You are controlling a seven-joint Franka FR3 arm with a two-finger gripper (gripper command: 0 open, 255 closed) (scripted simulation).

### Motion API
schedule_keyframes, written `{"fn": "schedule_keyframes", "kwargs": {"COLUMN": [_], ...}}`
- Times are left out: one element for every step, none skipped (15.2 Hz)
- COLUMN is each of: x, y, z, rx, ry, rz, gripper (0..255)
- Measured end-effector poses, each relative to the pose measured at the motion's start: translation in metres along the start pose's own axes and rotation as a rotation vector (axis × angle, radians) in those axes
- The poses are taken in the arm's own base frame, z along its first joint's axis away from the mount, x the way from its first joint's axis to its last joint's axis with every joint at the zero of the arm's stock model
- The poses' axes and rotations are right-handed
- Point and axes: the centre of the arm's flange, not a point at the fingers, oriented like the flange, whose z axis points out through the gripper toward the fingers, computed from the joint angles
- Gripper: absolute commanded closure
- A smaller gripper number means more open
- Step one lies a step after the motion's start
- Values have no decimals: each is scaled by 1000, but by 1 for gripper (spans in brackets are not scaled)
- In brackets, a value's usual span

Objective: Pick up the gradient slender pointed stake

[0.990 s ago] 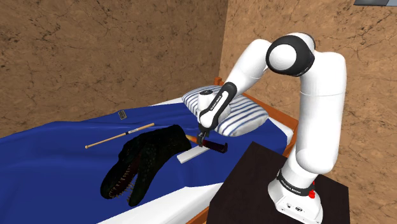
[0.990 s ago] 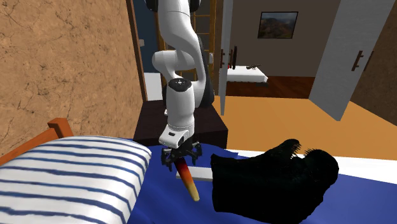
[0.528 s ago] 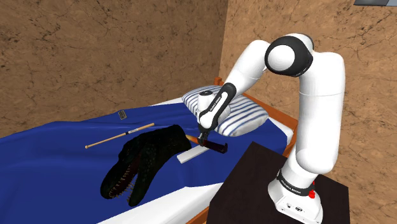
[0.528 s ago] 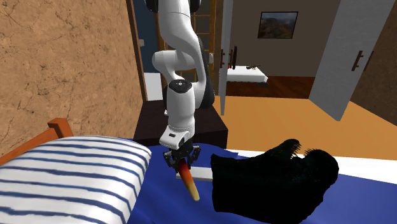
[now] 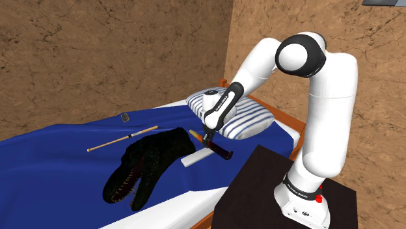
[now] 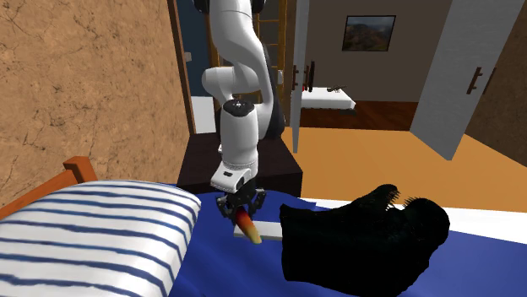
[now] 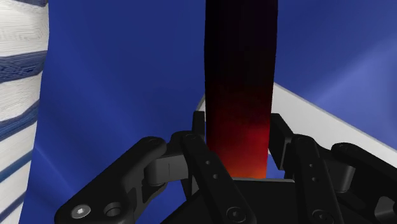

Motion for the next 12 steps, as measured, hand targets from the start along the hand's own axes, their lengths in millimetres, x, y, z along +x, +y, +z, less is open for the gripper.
{"fn": "schedule_keyframes", "kwargs": {"x": [-1, 0, -1, 0, 0, 1, 0, -1, -1, -1, -1, -1], "y": [1, 0, 0, 1, 2, 1, 0, 0, 1, 1, 1, 2], "z": [-6, -11, -16, -21, -26, -31, -37, -44, -48, -53, -58, -62], "rx": [0, 0, 0, 0, 0, 0, 0, 0, 0, 0, 0, 0], "ry": [0, 0, 0, 0, 0, 0, 0, 0, 0, 0, 0, 0], "rz": [0, 0, 0, 0, 0, 0, 0, 0, 0, 0, 0, 0], "gripper": [255, 255, 255, 255, 255, 255, 255, 255, 255, 255, 255, 255]}}
